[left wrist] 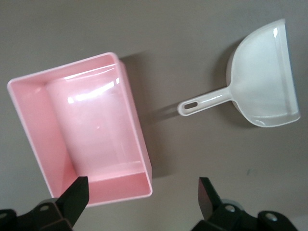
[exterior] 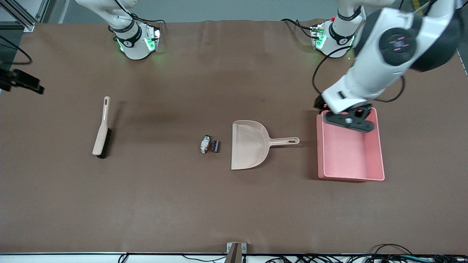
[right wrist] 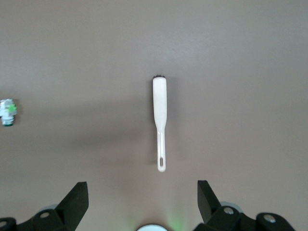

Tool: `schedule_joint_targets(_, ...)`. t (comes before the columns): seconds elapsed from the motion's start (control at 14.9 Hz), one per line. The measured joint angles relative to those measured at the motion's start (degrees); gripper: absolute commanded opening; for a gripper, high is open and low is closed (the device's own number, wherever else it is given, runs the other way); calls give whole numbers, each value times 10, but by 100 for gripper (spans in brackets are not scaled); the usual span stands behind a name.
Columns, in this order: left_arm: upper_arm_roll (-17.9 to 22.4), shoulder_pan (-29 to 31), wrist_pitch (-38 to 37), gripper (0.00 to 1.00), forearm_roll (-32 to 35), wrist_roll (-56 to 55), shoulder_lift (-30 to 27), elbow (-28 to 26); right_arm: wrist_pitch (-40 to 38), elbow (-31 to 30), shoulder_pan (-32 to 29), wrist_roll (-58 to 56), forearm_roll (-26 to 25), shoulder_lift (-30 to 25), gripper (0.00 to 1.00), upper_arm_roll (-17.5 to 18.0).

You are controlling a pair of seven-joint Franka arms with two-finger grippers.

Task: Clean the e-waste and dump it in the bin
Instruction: 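Reach the left gripper down to the dustpan handle and grasp it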

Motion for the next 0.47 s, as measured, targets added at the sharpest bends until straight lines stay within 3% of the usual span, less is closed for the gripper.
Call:
schedule_joint_targets(0.27,-9,-68,39,99,28,7,60,0,61,-51,-1,0,0,5,100,-2)
schedule_joint_targets(0.47,-9,-87,64,96,44,70,96,1,89,-65,0,0,0,5,100,-2)
